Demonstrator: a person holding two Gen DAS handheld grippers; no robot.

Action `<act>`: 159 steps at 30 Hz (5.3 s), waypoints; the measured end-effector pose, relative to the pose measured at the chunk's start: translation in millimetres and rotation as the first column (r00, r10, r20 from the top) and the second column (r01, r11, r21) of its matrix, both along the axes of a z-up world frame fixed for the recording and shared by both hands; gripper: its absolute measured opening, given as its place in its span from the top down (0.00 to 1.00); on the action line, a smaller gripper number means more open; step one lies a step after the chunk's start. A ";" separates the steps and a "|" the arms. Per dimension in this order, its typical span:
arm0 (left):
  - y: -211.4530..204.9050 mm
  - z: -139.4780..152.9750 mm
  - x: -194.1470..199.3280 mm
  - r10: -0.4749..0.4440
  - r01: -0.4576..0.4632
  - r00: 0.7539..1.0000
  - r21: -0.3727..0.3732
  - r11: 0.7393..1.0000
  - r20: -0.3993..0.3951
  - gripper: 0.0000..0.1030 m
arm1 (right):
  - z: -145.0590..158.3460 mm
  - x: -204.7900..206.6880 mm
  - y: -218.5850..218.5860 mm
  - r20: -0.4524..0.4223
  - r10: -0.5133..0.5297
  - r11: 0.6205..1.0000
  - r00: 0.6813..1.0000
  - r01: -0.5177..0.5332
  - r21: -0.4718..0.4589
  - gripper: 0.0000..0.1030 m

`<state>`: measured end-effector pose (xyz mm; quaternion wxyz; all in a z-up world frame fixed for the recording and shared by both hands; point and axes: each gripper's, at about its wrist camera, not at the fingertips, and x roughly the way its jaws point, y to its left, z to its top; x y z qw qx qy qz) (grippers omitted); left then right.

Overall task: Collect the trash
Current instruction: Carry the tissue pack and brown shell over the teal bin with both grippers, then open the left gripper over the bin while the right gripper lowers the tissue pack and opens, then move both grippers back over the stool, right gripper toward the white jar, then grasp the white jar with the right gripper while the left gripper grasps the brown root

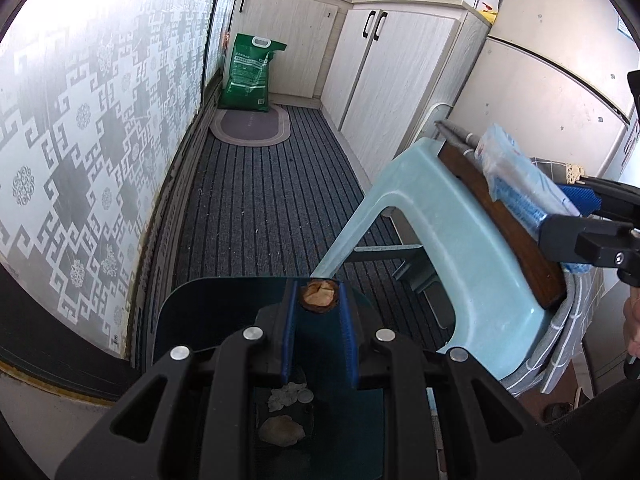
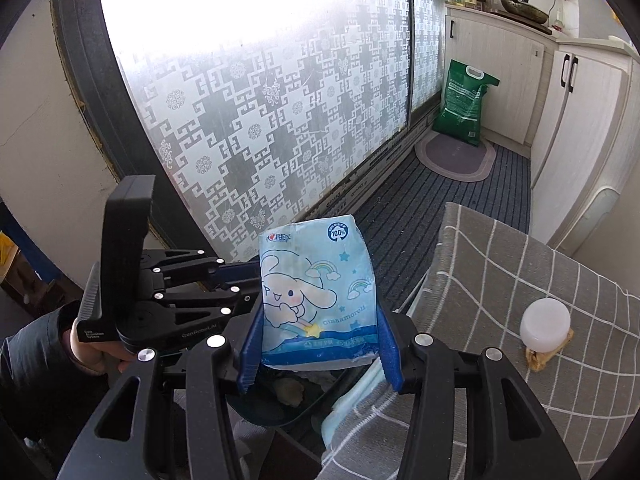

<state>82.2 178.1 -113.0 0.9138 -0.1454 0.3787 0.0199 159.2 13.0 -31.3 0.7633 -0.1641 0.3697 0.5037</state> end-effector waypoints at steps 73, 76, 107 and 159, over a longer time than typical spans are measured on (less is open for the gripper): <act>45.7 55.4 -46.4 0.156 -0.153 0.950 -0.031 0.988 0.270 0.83 | -172.5 -45.4 99.9 -0.174 0.090 0.901 0.981 -0.154 -0.405 0.43; 40.5 64.3 -50.6 0.162 -0.164 0.936 -0.020 0.986 0.312 0.82 | -170.1 -48.5 99.4 -0.179 0.099 0.905 0.979 -0.163 -0.394 0.39; -31.9 116.7 -42.8 0.050 -0.030 0.862 -0.048 0.998 0.504 0.68 | 16.9 20.0 -22.0 0.186 -0.054 0.998 0.981 0.047 0.041 0.51; -158.8 76.6 73.7 -0.246 0.241 0.954 0.049 0.969 0.169 0.57 | 12.6 94.4 -150.1 0.204 -0.298 0.954 0.932 0.295 0.047 0.62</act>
